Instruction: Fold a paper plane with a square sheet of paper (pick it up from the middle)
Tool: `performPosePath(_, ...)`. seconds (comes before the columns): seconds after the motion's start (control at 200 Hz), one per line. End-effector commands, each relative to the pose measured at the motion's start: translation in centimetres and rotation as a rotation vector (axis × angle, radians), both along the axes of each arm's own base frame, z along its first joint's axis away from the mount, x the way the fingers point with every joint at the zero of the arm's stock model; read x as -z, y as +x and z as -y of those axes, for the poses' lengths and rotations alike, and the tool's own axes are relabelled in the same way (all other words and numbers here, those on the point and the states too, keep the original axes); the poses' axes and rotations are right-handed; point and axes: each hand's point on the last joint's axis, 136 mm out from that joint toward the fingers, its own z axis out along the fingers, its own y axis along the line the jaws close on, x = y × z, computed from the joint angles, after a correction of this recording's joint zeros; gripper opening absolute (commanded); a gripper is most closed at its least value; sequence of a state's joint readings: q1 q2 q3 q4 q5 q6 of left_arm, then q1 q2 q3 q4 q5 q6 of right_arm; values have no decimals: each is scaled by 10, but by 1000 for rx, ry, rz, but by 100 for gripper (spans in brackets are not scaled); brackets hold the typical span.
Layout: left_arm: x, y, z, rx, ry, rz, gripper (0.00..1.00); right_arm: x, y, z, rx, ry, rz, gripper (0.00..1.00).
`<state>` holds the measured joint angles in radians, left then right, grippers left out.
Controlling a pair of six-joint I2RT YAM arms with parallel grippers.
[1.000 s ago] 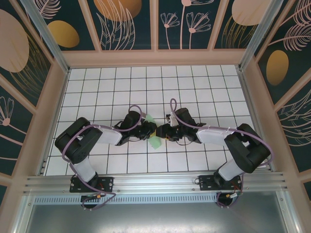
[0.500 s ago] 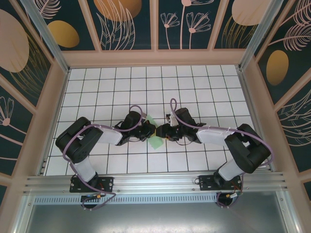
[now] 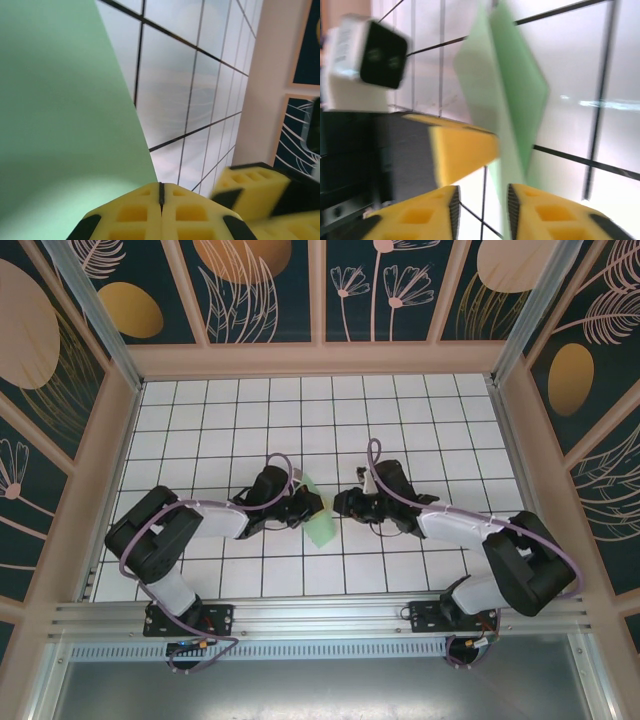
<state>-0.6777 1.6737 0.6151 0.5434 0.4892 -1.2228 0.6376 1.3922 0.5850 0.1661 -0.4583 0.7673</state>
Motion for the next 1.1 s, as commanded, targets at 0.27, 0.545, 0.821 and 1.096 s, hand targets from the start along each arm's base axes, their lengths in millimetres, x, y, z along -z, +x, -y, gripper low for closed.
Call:
performPosePath(0.27, 0, 1, -12, 6, 17, 14, 0, 36, -6, 13, 17, -138, -79, 14)
performPosePath(0.545, 5, 4, -25, -8, 135, 42, 4, 32, 1, 34, 104, -110, -101, 49)
performPosePath(0.821, 34, 8, -49, -28, 334, 50, 8, 45, -9, 14, 48, -167, -126, 52)
performPosePath(1.096, 65, -3, -54, -10, 358, 1, 6, 47, -15, 7, 15, -156, -149, 56)
